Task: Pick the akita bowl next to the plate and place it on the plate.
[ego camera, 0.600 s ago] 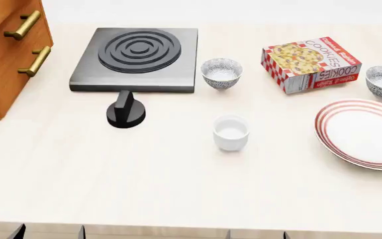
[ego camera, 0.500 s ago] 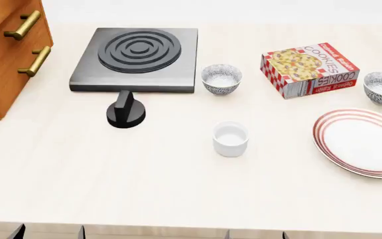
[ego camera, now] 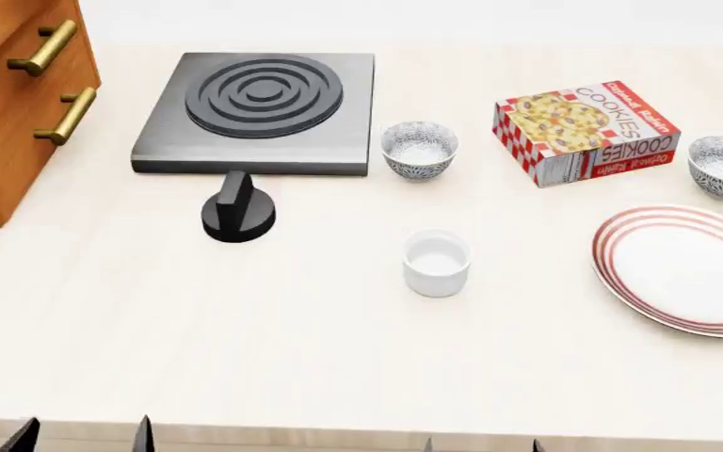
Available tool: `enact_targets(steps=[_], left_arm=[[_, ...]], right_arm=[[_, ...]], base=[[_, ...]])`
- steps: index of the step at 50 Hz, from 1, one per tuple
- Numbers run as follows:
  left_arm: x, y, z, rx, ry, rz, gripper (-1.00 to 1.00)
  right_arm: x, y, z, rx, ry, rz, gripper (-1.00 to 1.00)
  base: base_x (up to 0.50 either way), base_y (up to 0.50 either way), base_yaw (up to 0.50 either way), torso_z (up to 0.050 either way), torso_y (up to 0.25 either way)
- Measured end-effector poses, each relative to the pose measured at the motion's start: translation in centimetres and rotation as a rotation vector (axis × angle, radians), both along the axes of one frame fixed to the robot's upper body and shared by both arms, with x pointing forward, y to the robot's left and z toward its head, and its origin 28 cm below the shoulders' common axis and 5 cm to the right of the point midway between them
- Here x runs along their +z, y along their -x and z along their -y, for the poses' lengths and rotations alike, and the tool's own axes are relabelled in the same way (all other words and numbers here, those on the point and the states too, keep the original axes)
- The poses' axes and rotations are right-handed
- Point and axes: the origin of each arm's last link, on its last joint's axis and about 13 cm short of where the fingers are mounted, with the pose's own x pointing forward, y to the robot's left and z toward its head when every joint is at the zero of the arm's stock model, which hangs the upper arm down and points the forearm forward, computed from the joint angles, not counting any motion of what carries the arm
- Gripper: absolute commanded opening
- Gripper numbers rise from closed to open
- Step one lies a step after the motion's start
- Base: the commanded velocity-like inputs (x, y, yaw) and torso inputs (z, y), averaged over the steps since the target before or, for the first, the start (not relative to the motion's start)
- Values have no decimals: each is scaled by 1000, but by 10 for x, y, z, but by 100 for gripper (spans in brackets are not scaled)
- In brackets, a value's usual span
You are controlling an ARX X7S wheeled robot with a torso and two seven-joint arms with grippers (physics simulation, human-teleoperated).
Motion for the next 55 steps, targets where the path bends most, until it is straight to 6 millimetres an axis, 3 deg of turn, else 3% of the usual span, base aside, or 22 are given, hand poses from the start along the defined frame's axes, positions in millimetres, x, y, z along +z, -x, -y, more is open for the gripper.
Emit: enact_targets(steps=[8, 25, 39, 55], left_arm=[[26, -5, -9, 28, 96, 13, 100], [67, -23, -47, 103, 212, 45, 100], [67, -37, -76, 199, 244, 68, 100], [62, -42, -86, 229, 275, 75, 100]], right_arm=[[21, 1, -2, 26, -42, 12, 100], [95, -4, -6, 109, -155, 86, 100], [141, -10, 0, 129, -195, 190, 100], [155, -10, 8, 123, -224, 228, 100]], base=[[0, 0, 0, 0, 0], [0, 0, 0, 0, 0], [0, 0, 0, 0, 0], [0, -180, 0, 0, 0]])
